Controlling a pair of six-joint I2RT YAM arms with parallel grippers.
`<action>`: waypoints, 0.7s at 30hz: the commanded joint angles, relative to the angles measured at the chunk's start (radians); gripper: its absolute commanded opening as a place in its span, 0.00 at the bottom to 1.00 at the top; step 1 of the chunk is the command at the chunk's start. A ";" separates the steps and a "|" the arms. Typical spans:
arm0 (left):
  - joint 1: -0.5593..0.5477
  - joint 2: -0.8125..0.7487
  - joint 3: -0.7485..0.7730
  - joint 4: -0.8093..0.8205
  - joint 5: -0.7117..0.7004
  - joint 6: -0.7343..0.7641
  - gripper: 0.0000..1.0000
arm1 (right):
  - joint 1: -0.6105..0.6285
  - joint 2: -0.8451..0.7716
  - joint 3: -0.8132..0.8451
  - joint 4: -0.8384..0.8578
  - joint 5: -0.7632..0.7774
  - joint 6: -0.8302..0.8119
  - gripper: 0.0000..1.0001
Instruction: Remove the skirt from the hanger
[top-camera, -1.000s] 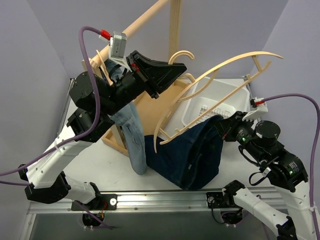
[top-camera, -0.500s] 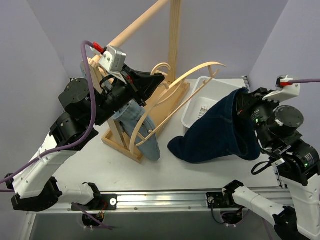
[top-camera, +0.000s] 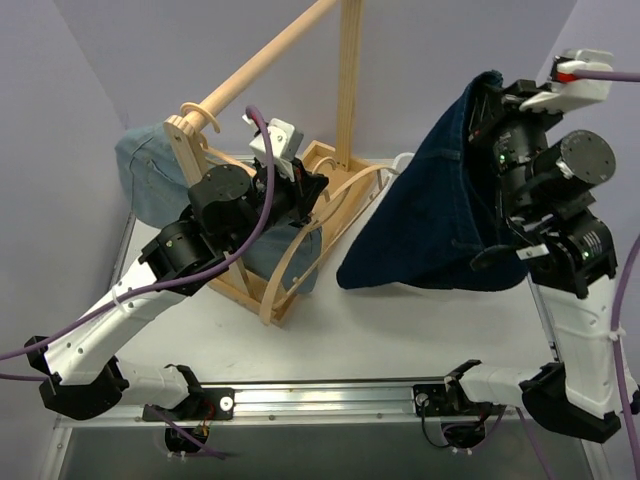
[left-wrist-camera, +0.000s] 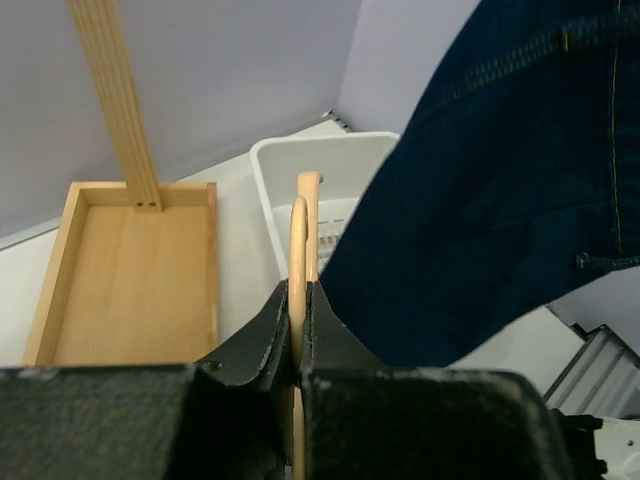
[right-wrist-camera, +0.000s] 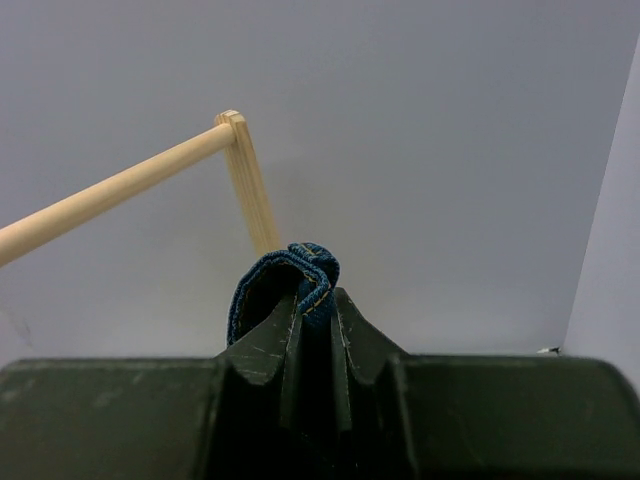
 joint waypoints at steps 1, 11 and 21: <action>0.009 -0.076 -0.041 0.029 -0.104 0.030 0.02 | -0.001 0.059 0.081 0.234 0.022 -0.146 0.00; 0.018 -0.033 -0.031 -0.006 -0.139 0.116 0.02 | -0.001 0.111 0.155 0.416 0.047 -0.269 0.00; 0.023 -0.010 -0.042 0.003 -0.126 0.125 0.02 | -0.001 0.120 0.251 0.435 0.061 -0.370 0.00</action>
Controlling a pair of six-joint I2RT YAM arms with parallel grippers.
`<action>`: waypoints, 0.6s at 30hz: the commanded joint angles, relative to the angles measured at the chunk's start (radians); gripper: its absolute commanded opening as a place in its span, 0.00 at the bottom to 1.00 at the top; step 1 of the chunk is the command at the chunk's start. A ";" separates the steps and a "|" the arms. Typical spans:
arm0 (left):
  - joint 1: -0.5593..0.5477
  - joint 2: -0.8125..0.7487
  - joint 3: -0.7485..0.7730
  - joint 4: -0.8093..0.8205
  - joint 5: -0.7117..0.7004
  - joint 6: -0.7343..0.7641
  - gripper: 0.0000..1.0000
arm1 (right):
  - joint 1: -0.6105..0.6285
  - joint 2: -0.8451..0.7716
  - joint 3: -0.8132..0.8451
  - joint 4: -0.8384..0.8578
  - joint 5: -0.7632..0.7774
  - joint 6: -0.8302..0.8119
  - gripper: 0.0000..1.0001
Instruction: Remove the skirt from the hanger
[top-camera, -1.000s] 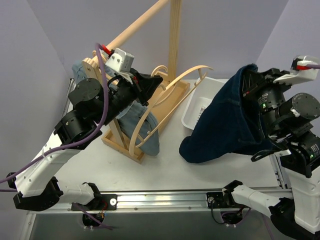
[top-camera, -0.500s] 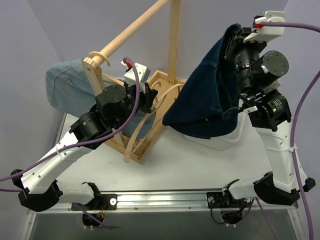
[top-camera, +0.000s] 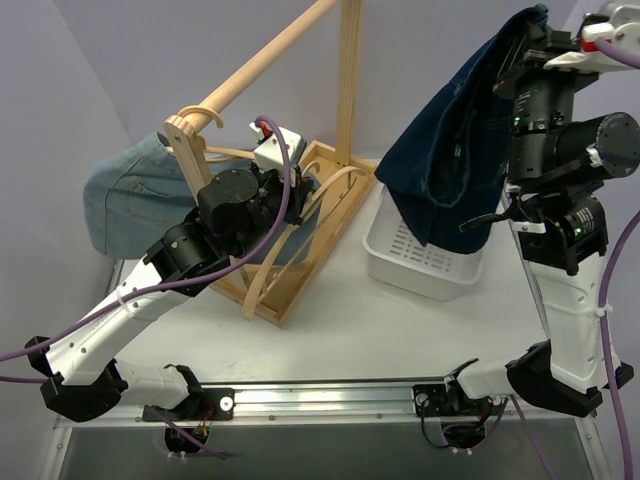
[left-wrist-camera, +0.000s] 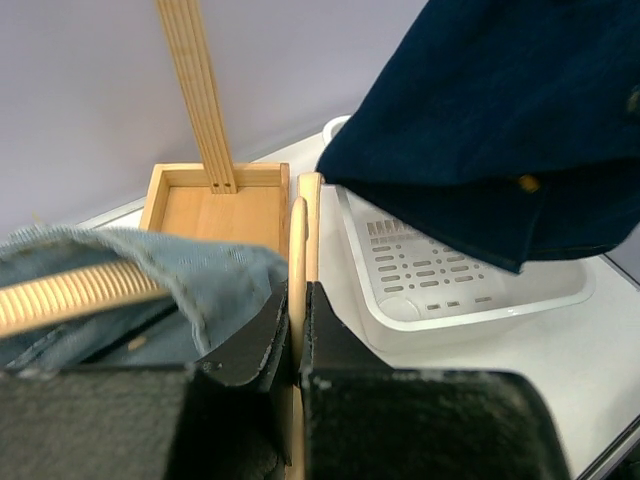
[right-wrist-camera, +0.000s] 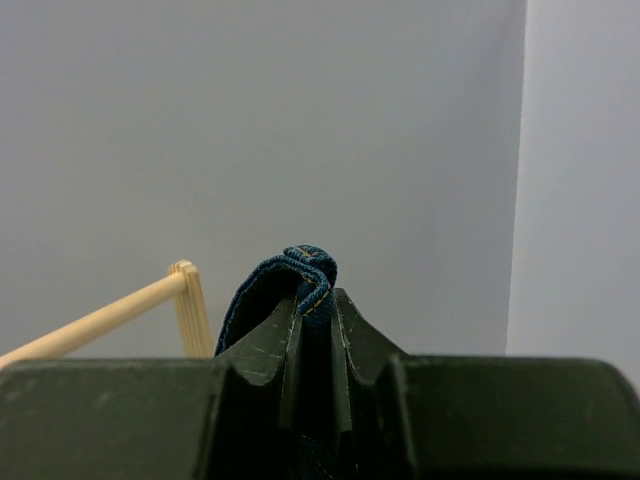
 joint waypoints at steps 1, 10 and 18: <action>0.008 0.000 0.014 0.032 -0.001 0.012 0.02 | -0.001 -0.016 0.066 0.152 0.013 -0.066 0.00; 0.008 -0.023 -0.006 0.021 0.025 -0.003 0.02 | -0.018 0.033 -0.029 0.190 0.042 -0.101 0.00; 0.008 -0.070 -0.044 0.012 0.030 -0.002 0.02 | -0.201 0.079 -0.136 0.169 -0.051 0.072 0.00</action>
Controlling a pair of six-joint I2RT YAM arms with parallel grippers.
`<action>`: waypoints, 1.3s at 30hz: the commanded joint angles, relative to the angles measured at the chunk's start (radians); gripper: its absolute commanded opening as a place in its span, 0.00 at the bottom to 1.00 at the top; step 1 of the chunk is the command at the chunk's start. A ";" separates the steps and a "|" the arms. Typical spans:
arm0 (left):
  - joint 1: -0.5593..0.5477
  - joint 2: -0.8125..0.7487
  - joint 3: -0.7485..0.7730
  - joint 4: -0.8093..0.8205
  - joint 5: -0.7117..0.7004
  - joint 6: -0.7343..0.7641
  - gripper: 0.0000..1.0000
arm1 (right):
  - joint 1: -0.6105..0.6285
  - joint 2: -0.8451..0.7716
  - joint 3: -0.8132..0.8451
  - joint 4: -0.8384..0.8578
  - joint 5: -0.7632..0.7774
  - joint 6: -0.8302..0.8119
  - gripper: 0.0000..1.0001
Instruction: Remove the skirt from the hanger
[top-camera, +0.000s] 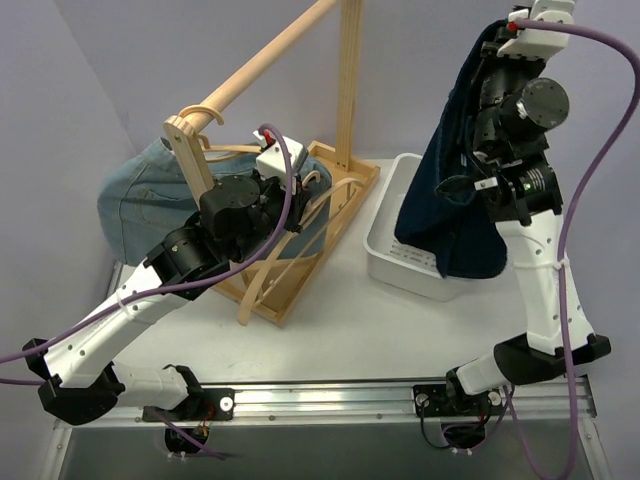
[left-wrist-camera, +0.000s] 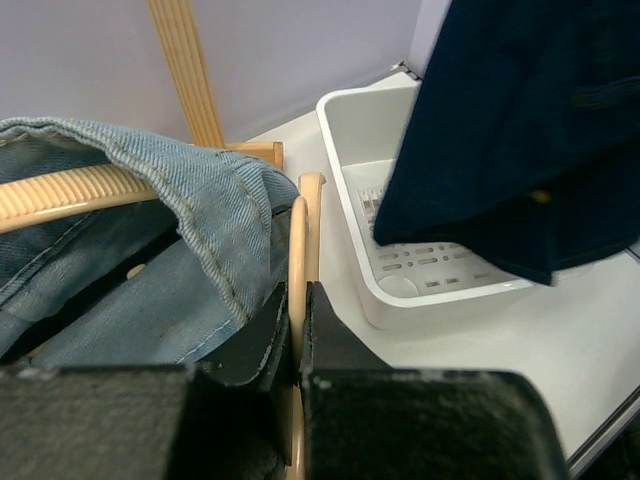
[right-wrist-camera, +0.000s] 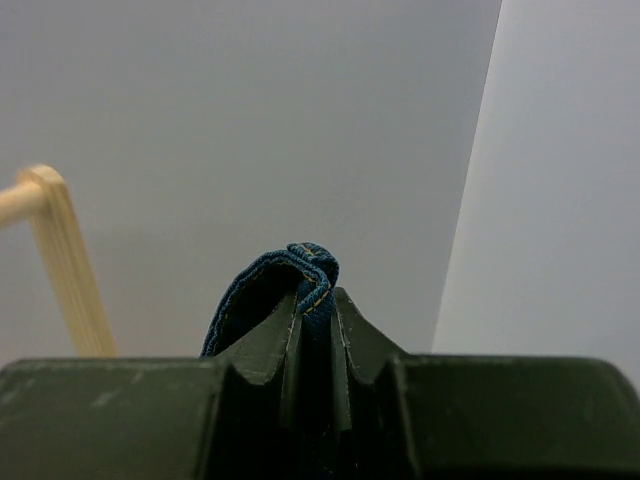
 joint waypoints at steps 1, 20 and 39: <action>0.007 -0.056 -0.004 0.021 0.001 0.001 0.02 | -0.047 -0.023 -0.048 0.116 -0.052 0.093 0.00; 0.004 -0.081 -0.006 -0.021 0.105 -0.014 0.02 | -0.065 -0.393 -0.773 -0.045 0.149 0.409 0.00; 0.001 -0.050 0.095 -0.134 0.277 -0.076 0.02 | -0.068 -0.319 -0.733 -0.585 -0.163 0.639 1.00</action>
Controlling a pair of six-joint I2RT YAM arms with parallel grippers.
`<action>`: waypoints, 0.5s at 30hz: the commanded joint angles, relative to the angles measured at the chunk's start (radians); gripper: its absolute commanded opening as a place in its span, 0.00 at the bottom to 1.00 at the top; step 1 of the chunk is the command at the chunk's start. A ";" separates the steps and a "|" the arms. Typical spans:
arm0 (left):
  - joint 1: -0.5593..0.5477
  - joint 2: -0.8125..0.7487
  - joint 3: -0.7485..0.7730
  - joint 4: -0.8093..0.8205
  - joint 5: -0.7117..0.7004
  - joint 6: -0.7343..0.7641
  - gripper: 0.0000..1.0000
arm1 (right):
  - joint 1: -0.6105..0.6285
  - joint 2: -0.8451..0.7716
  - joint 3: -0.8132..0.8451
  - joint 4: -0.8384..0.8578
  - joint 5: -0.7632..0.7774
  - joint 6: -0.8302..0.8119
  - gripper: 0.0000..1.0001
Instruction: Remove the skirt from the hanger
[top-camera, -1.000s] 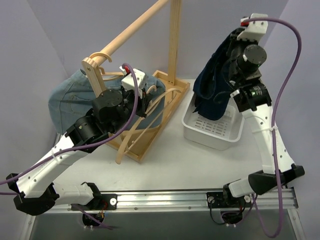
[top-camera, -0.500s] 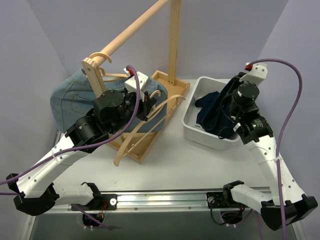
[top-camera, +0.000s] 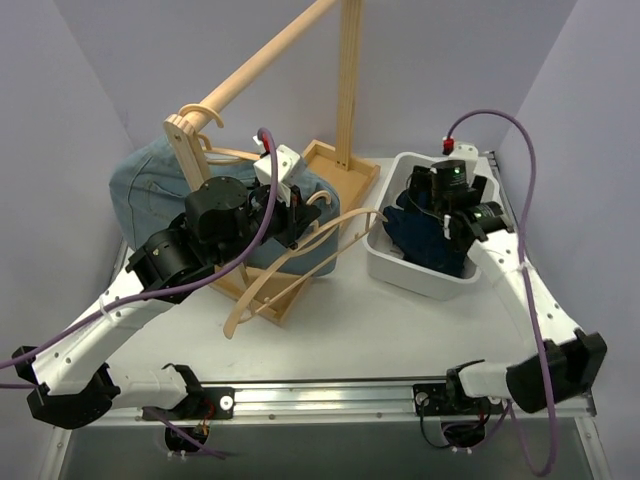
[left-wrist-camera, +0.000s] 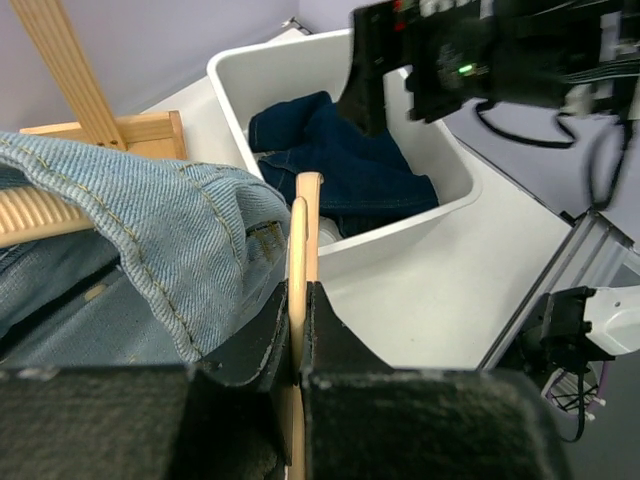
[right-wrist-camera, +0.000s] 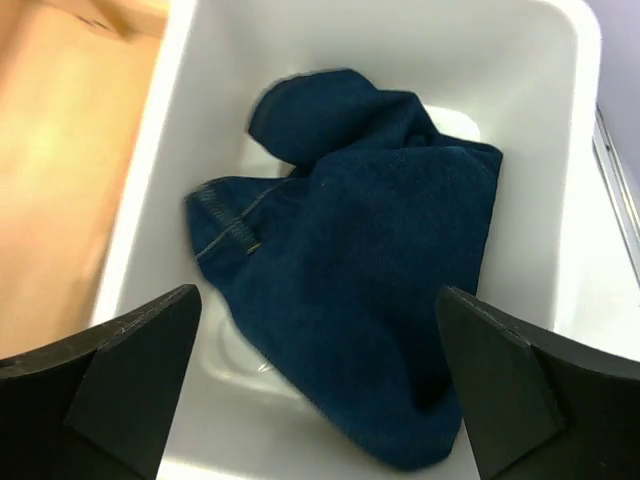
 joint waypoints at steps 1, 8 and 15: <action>0.001 -0.007 0.075 -0.028 0.055 -0.007 0.02 | 0.000 -0.217 0.005 -0.034 -0.076 0.032 1.00; 0.004 -0.031 0.132 -0.144 0.193 -0.004 0.02 | 0.002 -0.475 -0.037 -0.057 -0.612 -0.006 0.97; 0.004 -0.099 0.117 -0.160 0.387 -0.097 0.02 | 0.003 -0.595 -0.138 -0.047 -1.065 -0.052 0.93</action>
